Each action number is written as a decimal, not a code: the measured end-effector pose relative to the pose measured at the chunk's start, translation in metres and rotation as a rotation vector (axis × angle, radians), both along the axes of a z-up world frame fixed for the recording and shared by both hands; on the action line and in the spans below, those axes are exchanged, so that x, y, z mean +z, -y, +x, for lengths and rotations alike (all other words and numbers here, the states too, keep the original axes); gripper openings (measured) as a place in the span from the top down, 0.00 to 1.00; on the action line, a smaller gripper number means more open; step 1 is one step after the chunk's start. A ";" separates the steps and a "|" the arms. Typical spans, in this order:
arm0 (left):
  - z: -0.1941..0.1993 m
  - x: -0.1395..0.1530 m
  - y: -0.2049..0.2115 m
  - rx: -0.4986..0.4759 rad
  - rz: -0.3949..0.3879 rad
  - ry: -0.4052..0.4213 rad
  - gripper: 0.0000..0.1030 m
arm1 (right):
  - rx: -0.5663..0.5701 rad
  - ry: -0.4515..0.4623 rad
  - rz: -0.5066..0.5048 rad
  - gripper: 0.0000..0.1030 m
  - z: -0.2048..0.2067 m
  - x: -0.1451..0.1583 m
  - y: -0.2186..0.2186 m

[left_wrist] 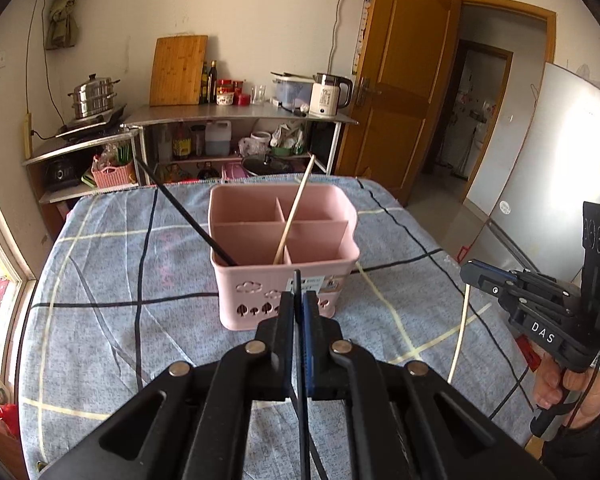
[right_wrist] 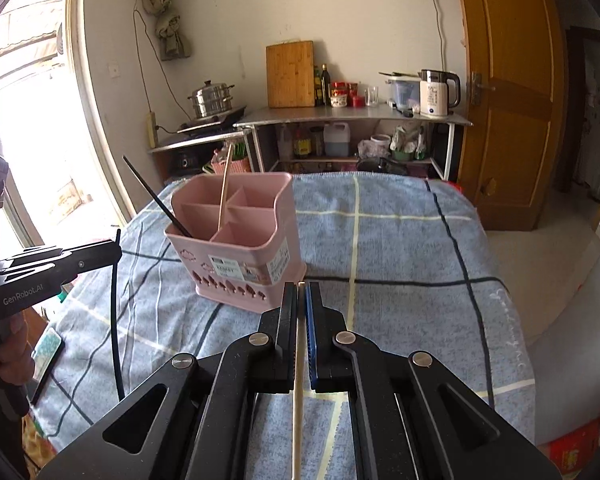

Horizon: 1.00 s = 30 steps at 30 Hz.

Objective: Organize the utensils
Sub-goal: 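Lift both held chopsticks and carry them above the pink basket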

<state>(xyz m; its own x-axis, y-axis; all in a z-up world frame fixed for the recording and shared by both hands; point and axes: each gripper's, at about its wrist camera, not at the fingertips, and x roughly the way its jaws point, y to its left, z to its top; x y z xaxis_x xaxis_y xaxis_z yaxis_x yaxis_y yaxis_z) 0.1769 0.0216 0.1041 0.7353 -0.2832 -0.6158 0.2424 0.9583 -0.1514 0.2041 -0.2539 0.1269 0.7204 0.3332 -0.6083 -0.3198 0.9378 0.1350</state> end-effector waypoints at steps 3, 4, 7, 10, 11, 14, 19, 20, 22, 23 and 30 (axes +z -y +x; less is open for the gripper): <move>-0.007 0.017 -0.006 0.007 -0.013 0.045 0.96 | -0.005 0.046 0.013 0.96 -0.006 0.016 0.002; -0.009 0.021 -0.007 0.009 -0.016 0.055 0.96 | -0.006 0.055 0.016 0.96 -0.007 0.020 0.003; -0.014 0.028 -0.011 0.012 -0.028 0.077 0.96 | -0.005 0.073 0.026 0.96 -0.012 0.025 0.005; -0.018 0.030 -0.013 0.012 -0.034 0.083 0.96 | -0.002 0.070 0.029 0.96 -0.015 0.022 0.005; -0.020 0.029 -0.012 0.012 -0.034 0.083 0.96 | 0.000 0.068 0.027 0.96 -0.016 0.020 0.005; -0.026 0.029 -0.014 0.012 -0.034 0.090 0.96 | -0.002 0.074 0.027 0.96 -0.021 0.019 0.006; -0.030 0.032 -0.012 -0.001 -0.028 0.087 0.96 | 0.007 0.074 0.017 0.96 -0.023 0.021 0.003; -0.030 0.033 -0.012 -0.002 -0.030 0.085 0.96 | 0.008 0.076 0.016 0.96 -0.024 0.022 0.003; -0.028 0.036 -0.013 0.000 -0.029 0.086 0.96 | 0.011 0.082 0.018 0.96 -0.024 0.025 0.002; -0.028 0.038 -0.013 0.000 -0.028 0.089 0.96 | 0.013 0.086 0.019 0.96 -0.024 0.028 0.002; -0.017 0.063 -0.018 0.000 -0.041 0.115 0.96 | 0.044 0.138 0.038 0.96 -0.021 0.053 -0.010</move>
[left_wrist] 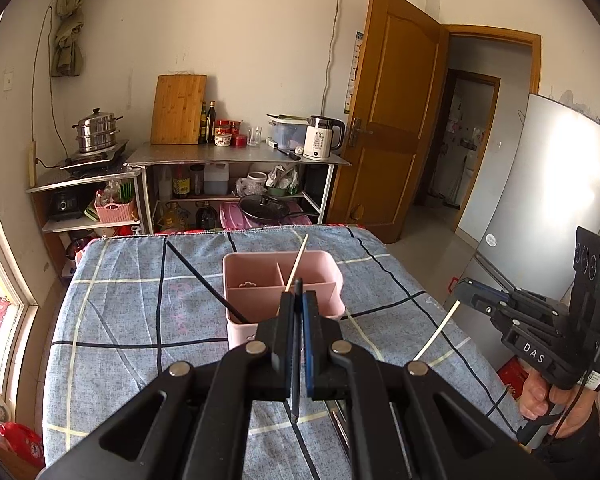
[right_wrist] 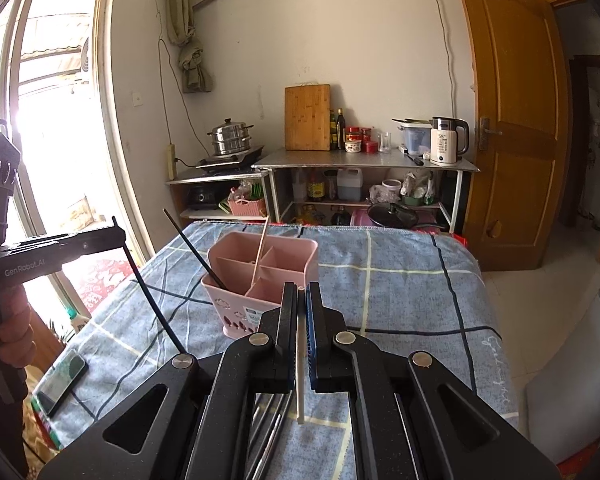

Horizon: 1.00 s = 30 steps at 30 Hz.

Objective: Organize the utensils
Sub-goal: 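Lift both held chopsticks and carry them above the pink basket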

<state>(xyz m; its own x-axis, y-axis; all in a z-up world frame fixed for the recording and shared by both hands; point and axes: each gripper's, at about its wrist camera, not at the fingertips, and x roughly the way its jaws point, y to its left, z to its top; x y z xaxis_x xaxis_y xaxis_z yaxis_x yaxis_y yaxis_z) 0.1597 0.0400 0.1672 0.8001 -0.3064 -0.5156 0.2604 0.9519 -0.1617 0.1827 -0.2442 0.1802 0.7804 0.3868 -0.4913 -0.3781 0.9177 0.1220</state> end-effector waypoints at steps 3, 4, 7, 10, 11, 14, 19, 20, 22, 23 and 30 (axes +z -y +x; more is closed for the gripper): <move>0.010 0.015 -0.005 0.003 -0.018 0.008 0.96 | 0.023 0.027 0.011 0.96 0.005 0.012 -0.010; 0.013 0.020 -0.007 0.002 -0.023 0.010 0.96 | 0.030 0.037 0.013 0.96 0.007 0.017 -0.014; 0.022 0.037 -0.012 0.005 -0.033 0.024 0.96 | 0.056 0.053 0.039 0.96 0.016 0.028 -0.025; 0.031 0.054 -0.017 0.020 -0.035 0.047 0.96 | 0.073 0.070 0.059 0.96 0.027 0.038 -0.036; 0.034 0.058 -0.019 0.025 -0.037 0.054 0.96 | 0.079 0.075 0.068 0.96 0.031 0.041 -0.039; 0.046 0.069 -0.025 0.038 -0.043 0.064 0.96 | 0.089 0.094 0.087 0.96 0.044 0.050 -0.050; 0.066 0.077 -0.032 0.057 -0.044 0.085 0.96 | 0.091 0.117 0.116 0.96 0.062 0.057 -0.062; 0.070 0.077 -0.033 0.063 -0.042 0.091 0.96 | 0.090 0.119 0.120 0.96 0.066 0.057 -0.064; 0.079 0.074 -0.036 0.068 -0.048 0.091 0.96 | 0.088 0.125 0.128 0.96 0.072 0.055 -0.068; 0.083 0.071 -0.036 0.073 -0.046 0.089 0.96 | 0.083 0.127 0.132 0.96 0.075 0.054 -0.069; 0.100 0.050 -0.042 0.068 -0.075 0.090 0.96 | 0.075 0.116 0.162 0.96 0.100 0.038 -0.076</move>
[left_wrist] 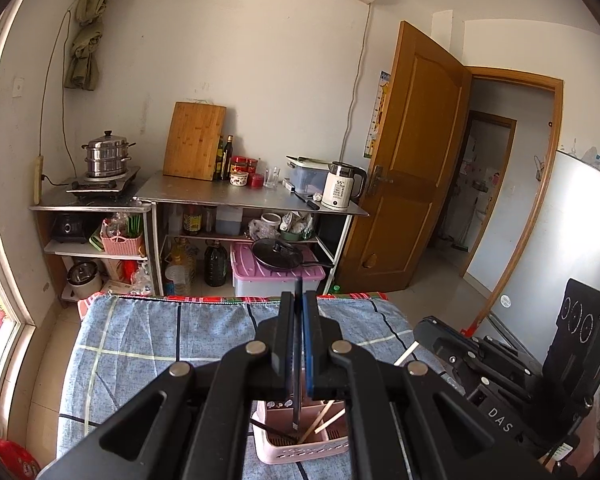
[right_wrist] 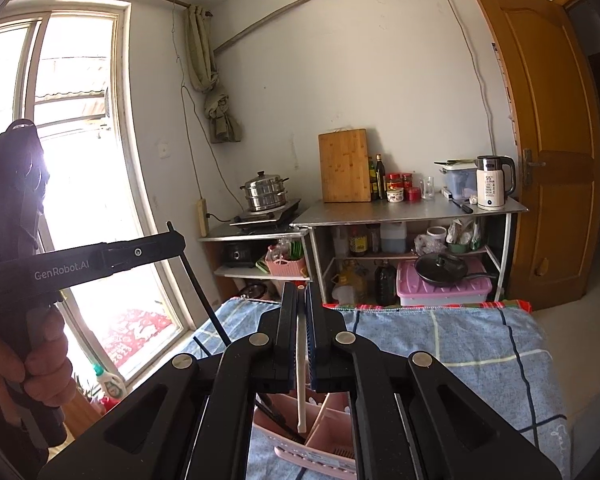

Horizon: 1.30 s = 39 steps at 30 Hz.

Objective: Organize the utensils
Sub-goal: 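Lift both held chopsticks and carry them above the pink basket, then open both tools to drop the chopsticks into the basket compartments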

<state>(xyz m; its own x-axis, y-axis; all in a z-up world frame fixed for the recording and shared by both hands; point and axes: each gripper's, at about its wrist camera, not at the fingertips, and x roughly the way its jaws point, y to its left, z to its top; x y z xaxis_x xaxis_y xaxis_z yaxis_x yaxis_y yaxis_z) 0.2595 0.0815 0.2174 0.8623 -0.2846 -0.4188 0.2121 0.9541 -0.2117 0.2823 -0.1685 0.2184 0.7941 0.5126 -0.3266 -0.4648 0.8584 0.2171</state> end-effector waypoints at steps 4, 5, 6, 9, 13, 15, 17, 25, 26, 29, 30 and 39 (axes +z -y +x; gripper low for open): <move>0.008 -0.018 -0.004 -0.007 -0.013 -0.026 0.96 | 0.001 -0.041 -0.023 0.96 0.010 -0.020 -0.007; 0.010 -0.024 -0.004 -0.013 -0.017 -0.038 0.96 | 0.003 -0.054 -0.028 0.96 0.012 -0.027 -0.008; 0.013 -0.030 -0.004 -0.014 -0.018 -0.053 0.96 | 0.005 -0.069 -0.033 0.96 0.013 -0.033 -0.009; 0.019 -0.047 -0.005 0.007 -0.008 -0.094 0.95 | 0.005 -0.112 -0.043 0.96 0.018 -0.049 -0.009; 0.021 -0.062 -0.007 0.026 0.001 -0.122 0.95 | 0.015 -0.158 -0.051 0.96 0.021 -0.062 -0.007; 0.020 -0.064 -0.007 0.026 -0.001 -0.128 0.91 | 0.029 -0.173 -0.064 0.94 0.020 -0.065 -0.008; 0.016 -0.062 -0.009 0.041 0.006 -0.121 0.78 | 0.029 -0.171 -0.081 0.85 0.017 -0.065 -0.008; -0.028 -0.038 -0.018 0.093 0.005 -0.010 0.62 | 0.006 -0.118 -0.049 0.80 -0.014 -0.043 0.022; -0.036 -0.038 -0.018 0.095 0.006 -0.001 0.62 | -0.002 -0.111 -0.048 0.80 -0.021 -0.041 0.027; -0.060 -0.042 -0.014 0.088 0.012 0.014 0.61 | -0.018 -0.100 -0.050 0.79 -0.044 -0.041 0.042; -0.068 -0.045 -0.012 0.080 0.011 0.017 0.61 | -0.021 -0.099 -0.051 0.79 -0.052 -0.043 0.047; -0.120 -0.095 0.015 0.004 0.017 -0.035 0.61 | -0.048 -0.158 -0.053 0.79 -0.111 -0.080 0.082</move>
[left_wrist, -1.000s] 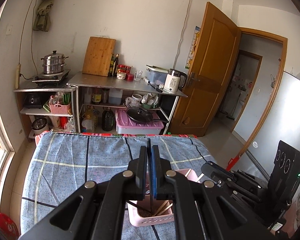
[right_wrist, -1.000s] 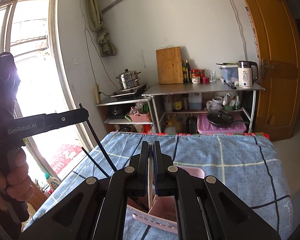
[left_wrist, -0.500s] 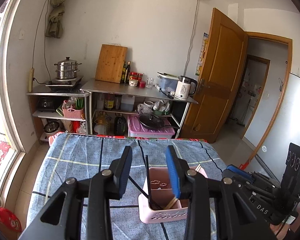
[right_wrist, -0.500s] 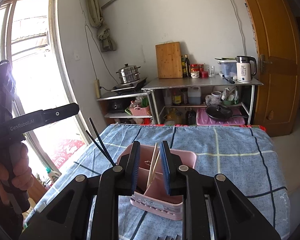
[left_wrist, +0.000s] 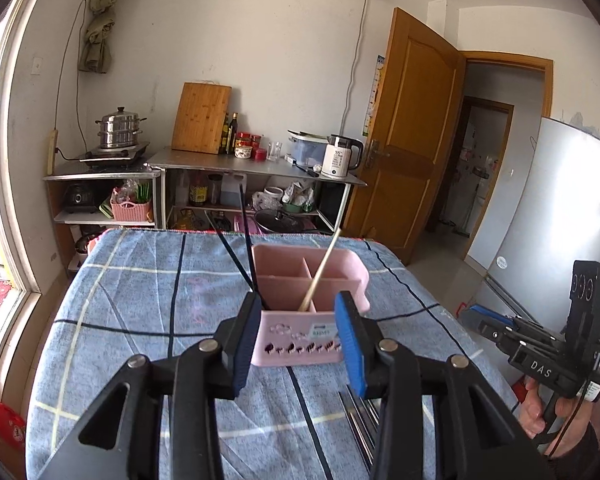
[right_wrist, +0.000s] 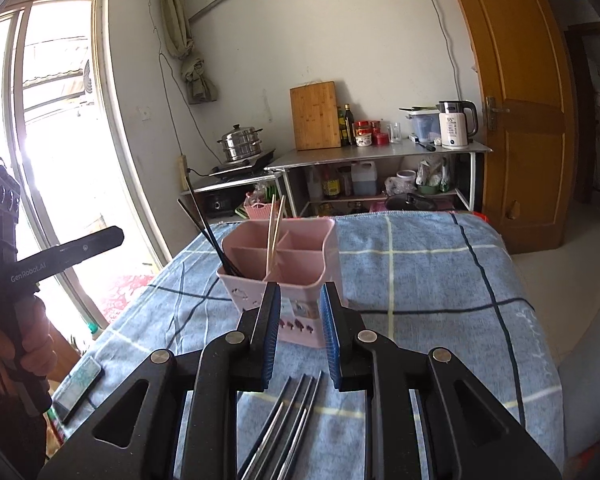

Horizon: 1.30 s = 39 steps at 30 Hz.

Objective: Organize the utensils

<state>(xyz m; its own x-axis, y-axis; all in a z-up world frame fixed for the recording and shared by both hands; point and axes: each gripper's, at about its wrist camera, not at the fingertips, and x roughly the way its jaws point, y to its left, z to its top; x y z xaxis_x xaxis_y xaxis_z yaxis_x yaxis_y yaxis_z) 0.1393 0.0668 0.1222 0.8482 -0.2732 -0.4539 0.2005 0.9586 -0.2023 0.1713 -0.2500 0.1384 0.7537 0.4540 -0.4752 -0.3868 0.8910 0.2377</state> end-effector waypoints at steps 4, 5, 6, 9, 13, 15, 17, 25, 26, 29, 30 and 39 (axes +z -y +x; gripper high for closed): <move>-0.015 -0.030 0.015 -0.030 0.004 -0.053 0.61 | -0.001 -0.047 -0.001 0.79 -0.014 -0.022 0.006; -0.016 -0.037 0.017 -0.036 0.004 -0.069 0.61 | 0.001 -0.061 -0.001 0.79 -0.017 -0.028 0.007; -0.017 -0.045 0.020 -0.043 0.004 -0.088 0.61 | 0.000 -0.079 -0.001 0.79 -0.019 -0.035 0.008; -0.017 -0.064 0.028 -0.059 0.007 -0.135 0.61 | 0.001 -0.127 -0.006 0.79 -0.019 -0.056 0.009; -0.008 -0.084 0.037 -0.073 0.005 -0.196 0.61 | 0.007 -0.182 -0.009 0.79 -0.013 -0.075 0.009; -0.004 -0.092 0.040 -0.079 0.004 -0.220 0.61 | 0.012 -0.208 -0.009 0.79 -0.008 -0.082 0.009; 0.000 -0.099 0.042 -0.086 0.007 -0.240 0.61 | 0.015 -0.233 -0.014 0.79 -0.003 -0.090 0.007; 0.012 -0.120 0.039 -0.070 0.007 -0.296 0.61 | 0.042 -0.336 -0.058 0.80 0.018 -0.123 -0.009; 0.014 -0.121 0.038 -0.067 0.007 -0.301 0.61 | 0.041 -0.345 -0.067 0.80 0.021 -0.126 -0.011; 0.018 -0.124 0.036 -0.063 0.005 -0.310 0.61 | 0.049 -0.357 -0.087 0.80 0.030 -0.131 -0.018; 0.019 -0.124 0.036 -0.062 0.005 -0.313 0.61 | 0.050 -0.362 -0.096 0.80 0.033 -0.133 -0.021; 0.032 -0.129 0.036 -0.063 0.000 -0.331 0.61 | 0.048 -0.399 -0.151 0.80 0.054 -0.145 -0.036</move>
